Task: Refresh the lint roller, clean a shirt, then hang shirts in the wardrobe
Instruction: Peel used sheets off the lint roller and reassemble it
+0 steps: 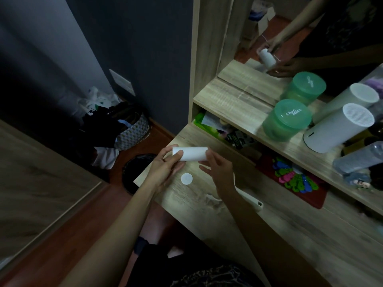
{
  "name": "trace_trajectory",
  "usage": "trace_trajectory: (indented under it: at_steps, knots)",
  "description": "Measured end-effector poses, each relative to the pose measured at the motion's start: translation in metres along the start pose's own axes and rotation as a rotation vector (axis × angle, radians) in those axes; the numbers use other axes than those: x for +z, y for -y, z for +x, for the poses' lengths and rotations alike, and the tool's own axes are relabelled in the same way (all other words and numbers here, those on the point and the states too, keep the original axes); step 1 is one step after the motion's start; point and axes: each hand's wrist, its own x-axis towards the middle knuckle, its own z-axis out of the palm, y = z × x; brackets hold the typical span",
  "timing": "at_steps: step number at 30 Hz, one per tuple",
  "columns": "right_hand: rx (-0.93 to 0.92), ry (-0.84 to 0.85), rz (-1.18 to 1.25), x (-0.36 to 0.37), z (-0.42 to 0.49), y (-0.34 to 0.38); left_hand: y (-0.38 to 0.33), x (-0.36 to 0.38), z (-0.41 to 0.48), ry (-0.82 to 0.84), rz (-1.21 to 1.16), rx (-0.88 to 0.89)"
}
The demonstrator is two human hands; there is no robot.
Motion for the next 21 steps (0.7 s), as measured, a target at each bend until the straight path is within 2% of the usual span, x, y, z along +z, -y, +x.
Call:
trace_trajectory:
  at_steps: [3,6,8,11,17,21]
  knots:
    - [0.041,-0.034,0.102,-0.008,0.005,0.001,-0.002,-0.004,0.001,0.049,0.307,0.009]
    - [-0.004,0.013,0.023,-0.016,0.01,0.008,-0.005,-0.007,0.003,0.2,0.698,0.067]
    - [-0.043,0.097,-0.059,-0.017,0.011,0.015,-0.005,-0.006,0.003,0.329,0.809,0.108]
    - [-0.06,0.179,-0.089,-0.017,0.015,0.022,-0.003,-0.004,0.005,0.414,0.861,0.199]
    - [0.088,0.189,0.067,-0.021,0.016,0.016,-0.004,0.0,0.003,0.384,0.755,0.284]
    - [0.158,0.24,-0.024,-0.025,0.011,0.001,-0.004,-0.003,0.01,0.259,0.675,0.29]
